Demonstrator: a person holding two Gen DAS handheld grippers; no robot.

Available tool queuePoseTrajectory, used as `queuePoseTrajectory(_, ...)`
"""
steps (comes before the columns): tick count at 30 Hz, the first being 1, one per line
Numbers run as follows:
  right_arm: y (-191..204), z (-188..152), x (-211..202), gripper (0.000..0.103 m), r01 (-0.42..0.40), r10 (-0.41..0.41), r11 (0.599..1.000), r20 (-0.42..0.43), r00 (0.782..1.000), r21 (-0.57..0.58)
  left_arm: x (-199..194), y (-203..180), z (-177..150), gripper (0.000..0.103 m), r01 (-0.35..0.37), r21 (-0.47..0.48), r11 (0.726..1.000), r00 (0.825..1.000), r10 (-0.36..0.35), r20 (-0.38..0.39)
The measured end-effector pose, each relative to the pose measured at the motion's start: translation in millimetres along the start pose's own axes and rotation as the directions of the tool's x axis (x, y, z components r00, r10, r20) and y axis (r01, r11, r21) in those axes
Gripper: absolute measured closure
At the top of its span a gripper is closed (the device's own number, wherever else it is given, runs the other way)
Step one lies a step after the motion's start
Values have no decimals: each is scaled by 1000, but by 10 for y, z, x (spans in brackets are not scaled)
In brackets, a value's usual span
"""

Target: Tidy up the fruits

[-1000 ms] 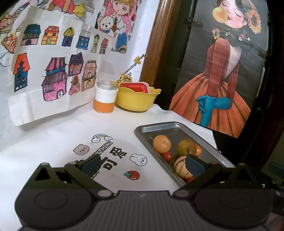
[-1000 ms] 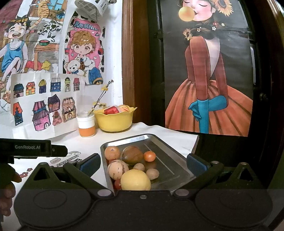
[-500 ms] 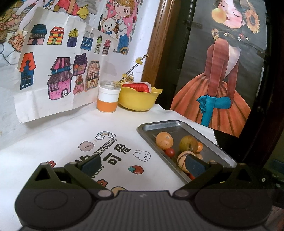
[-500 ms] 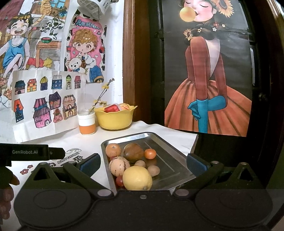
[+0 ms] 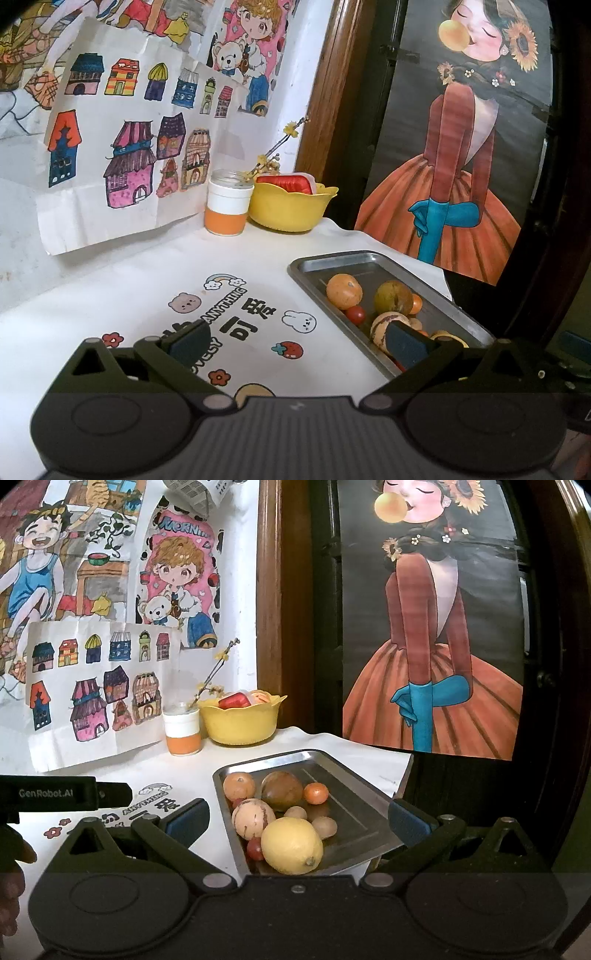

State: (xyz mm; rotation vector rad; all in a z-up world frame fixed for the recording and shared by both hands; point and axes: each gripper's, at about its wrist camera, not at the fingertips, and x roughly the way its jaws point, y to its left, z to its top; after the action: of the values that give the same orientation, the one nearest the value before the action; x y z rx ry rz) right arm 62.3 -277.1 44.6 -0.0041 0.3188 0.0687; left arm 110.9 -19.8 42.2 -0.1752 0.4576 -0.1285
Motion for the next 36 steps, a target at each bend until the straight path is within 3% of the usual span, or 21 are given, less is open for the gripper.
queuePoseTrajectory(36, 95, -66, -167, 1, -5, 5, 1000, 1, 1000, -7, -225, 148, -92, 0, -13, 2, 1000, 1000, 13, 10)
